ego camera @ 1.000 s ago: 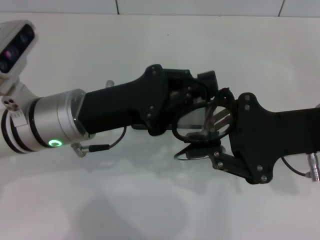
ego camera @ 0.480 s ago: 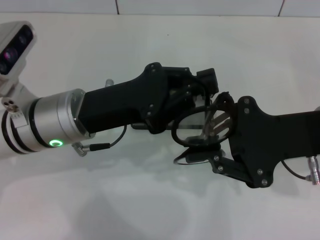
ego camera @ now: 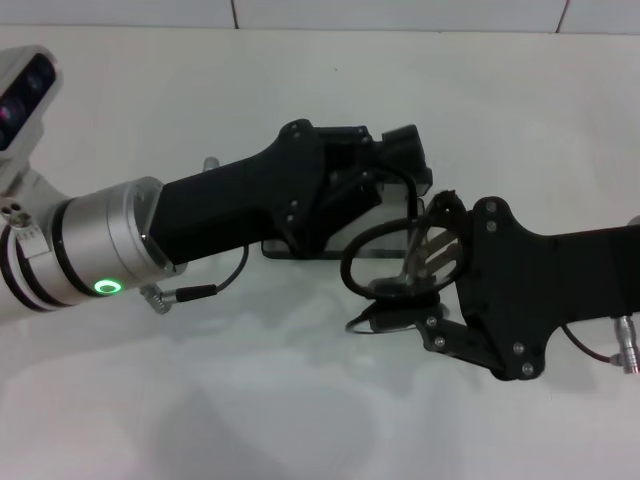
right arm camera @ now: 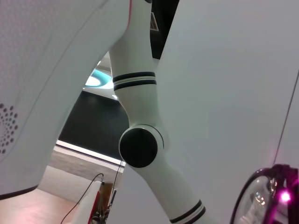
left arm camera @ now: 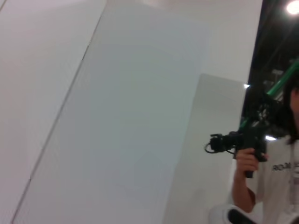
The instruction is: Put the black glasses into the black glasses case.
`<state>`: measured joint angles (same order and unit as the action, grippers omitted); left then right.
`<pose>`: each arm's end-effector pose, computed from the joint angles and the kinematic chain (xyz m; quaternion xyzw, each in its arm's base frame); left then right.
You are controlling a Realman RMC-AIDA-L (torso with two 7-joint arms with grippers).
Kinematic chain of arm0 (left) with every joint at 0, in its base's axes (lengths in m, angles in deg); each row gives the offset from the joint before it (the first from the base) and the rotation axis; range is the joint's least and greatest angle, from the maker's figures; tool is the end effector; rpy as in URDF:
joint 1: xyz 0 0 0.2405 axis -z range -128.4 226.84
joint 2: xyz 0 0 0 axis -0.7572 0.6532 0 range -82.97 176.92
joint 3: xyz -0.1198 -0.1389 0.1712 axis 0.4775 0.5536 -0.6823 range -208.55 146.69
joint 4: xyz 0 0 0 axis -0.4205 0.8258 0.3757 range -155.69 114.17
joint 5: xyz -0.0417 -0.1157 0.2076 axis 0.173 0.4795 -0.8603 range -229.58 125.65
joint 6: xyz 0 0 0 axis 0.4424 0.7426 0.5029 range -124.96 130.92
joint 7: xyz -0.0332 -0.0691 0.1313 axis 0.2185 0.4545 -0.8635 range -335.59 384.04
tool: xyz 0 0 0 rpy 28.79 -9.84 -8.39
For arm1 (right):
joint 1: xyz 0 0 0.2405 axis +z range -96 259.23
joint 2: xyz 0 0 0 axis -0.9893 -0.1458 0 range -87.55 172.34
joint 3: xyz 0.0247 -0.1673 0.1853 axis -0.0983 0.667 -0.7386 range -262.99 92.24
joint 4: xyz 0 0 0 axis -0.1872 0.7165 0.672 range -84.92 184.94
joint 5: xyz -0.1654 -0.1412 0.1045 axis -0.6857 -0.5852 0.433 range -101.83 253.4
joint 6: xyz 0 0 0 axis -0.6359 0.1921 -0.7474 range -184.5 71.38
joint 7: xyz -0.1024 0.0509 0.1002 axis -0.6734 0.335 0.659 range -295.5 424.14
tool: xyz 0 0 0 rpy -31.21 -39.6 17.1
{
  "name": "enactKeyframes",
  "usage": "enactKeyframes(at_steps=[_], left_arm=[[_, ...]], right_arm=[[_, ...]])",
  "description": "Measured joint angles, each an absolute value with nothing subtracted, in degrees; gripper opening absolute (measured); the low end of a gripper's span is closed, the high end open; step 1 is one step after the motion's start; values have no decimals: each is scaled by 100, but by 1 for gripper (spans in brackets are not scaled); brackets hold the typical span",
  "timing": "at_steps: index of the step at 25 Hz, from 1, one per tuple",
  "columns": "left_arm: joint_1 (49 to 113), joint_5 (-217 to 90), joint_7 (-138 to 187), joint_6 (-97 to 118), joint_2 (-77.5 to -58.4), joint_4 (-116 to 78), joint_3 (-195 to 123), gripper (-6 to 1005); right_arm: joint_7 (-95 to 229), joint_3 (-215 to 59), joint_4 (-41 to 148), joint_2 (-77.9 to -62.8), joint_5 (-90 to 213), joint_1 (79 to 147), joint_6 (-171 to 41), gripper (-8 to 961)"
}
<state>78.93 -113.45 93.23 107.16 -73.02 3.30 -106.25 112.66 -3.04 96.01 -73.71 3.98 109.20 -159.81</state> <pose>-0.1821 0.3059 -0.0399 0.8370 0.1337 0.5300 0.0263 0.1508 0.3020 -0.0217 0.8846 0.2077 -0.4175 0.0108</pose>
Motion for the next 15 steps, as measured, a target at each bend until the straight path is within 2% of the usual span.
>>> enactKeyframes(at_steps=[15], left_arm=[[7945, -11402, 9210, 10894, -7300, 447, -10918, 63]], right_arm=[[11266, -303, 9580, -7371, 398, 10921, -15822, 108]])
